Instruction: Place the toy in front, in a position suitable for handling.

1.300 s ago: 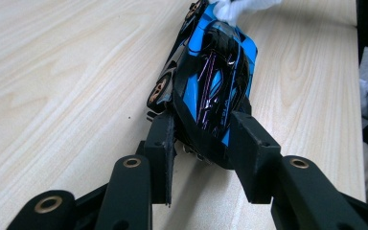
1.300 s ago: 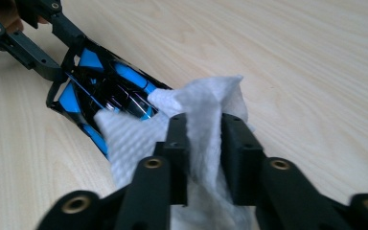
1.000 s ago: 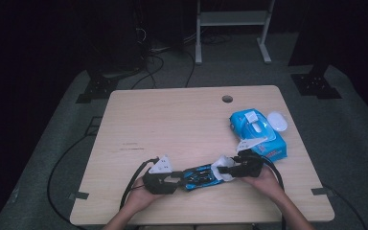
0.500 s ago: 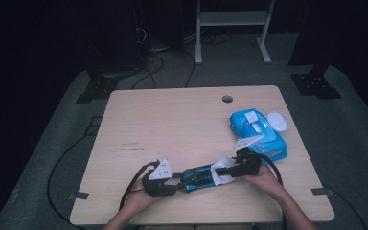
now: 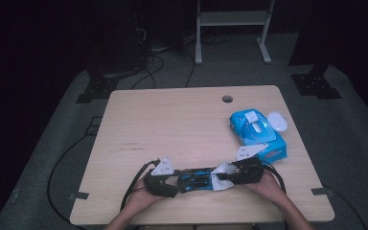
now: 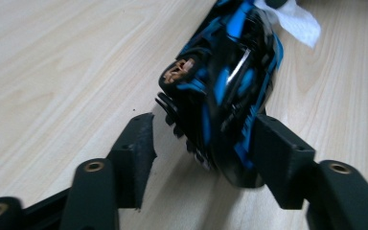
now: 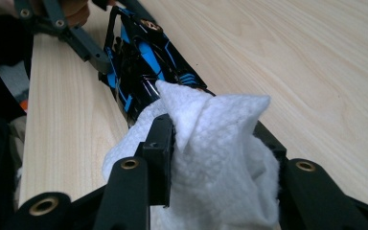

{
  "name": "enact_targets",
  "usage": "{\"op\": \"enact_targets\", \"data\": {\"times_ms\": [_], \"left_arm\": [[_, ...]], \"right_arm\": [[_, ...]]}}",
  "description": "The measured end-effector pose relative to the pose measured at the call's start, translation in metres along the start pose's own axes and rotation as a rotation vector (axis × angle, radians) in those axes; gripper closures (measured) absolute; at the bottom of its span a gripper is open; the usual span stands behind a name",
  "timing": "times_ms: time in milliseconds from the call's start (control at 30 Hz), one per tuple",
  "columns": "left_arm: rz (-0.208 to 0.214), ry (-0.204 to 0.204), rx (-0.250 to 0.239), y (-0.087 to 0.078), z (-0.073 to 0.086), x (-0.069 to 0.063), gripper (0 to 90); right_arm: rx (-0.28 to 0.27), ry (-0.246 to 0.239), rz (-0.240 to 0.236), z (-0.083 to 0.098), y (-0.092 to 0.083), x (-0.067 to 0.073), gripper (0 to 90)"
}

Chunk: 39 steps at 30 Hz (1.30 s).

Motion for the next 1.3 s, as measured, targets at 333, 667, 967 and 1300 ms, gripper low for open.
{"op": "enact_targets", "data": {"times_ms": [333,667,967,1300], "left_arm": [[0.114,-0.016,0.012,0.007,-0.006,0.007,45.6],[-0.034,0.042,0.009,0.004,-0.008,0.015,46.3],[0.009,0.037,-0.040,-0.002,-0.005,0.009,46.0],[0.013,0.049,-0.063,0.001,-0.011,0.005,57.3]], "right_arm": [[-0.008,-0.055,0.029,-0.003,0.001,0.005,59.8],[0.013,-0.107,0.146,-0.020,0.012,-0.003,57.9],[-0.002,-0.089,0.172,-0.021,0.003,0.001,56.3],[-0.063,-0.090,0.226,-0.034,-0.009,0.009,77.7]]}}
Point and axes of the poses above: each handheld gripper's, and its own axes: y roughly forward along the jaws, z roughly out of its underside, x roughly to its left, the point moved 5 cm from there along y, roughly forward along the jaws, and after that the axes turned 10 degrees about z, right-handed, at the moved point
